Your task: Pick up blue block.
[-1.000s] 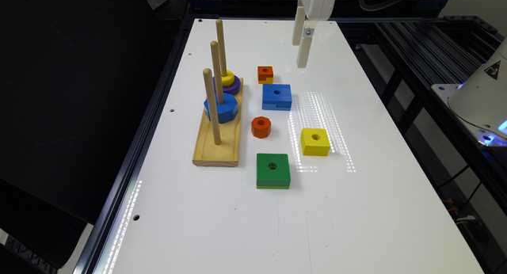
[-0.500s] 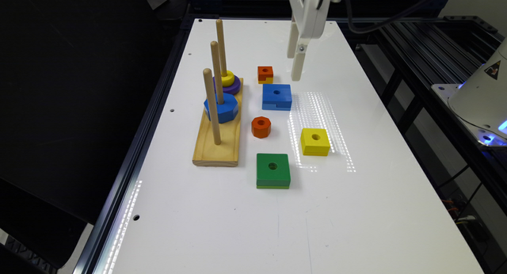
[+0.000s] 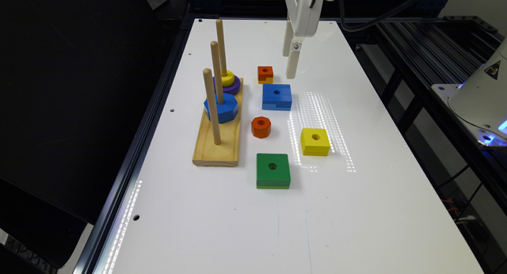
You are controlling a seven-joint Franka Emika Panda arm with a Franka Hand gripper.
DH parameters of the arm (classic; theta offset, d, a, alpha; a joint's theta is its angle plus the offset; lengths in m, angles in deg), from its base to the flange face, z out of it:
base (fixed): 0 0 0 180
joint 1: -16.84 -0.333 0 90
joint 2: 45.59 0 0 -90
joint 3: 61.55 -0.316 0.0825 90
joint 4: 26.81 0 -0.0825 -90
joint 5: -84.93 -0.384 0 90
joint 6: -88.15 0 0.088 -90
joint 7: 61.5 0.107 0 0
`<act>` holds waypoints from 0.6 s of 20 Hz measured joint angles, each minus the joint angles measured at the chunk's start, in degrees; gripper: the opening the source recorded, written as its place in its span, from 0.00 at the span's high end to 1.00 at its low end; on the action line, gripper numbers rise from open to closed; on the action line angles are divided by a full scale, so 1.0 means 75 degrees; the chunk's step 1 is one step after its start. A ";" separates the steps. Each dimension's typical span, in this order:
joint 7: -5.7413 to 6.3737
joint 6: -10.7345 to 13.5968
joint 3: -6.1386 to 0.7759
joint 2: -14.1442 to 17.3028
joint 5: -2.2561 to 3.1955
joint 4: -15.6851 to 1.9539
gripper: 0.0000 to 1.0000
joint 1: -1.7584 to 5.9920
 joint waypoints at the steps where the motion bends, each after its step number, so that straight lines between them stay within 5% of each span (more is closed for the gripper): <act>1: 0.0000 0.0000 0.0000 0.0002 0.0002 -0.0001 0.00 0.0000; 4: 0.0000 -0.0053 -0.0002 0.0122 0.0014 -0.0002 0.00 -0.0001; 8: 0.0002 -0.0516 0.0000 0.0654 0.0062 -0.0035 0.00 0.0000; 12: 0.0002 -0.0516 0.0000 0.0684 0.0063 -0.0076 0.00 -0.0001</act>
